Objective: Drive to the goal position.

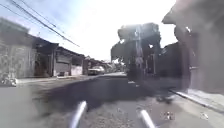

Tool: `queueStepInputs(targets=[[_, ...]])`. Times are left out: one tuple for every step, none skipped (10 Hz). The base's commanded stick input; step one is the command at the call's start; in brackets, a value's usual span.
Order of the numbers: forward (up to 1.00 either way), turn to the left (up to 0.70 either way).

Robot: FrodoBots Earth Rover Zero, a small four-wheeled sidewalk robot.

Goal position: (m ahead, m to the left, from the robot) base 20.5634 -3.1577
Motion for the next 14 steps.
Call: queueStepInputs(targets=[[0.85, 0.0], [0.85, 0.0], [0.85, -0.08], [0.85, -0.32], [0.85, -0.34], [0.85, -0.34], [0.85, -0.34], [0.85, -0.34], [0.85, -0.34], [0.85, -0.31], [0.85, 0.0], [0.85, 0.0], [0.85, 0.0], [0.85, 0.0]])
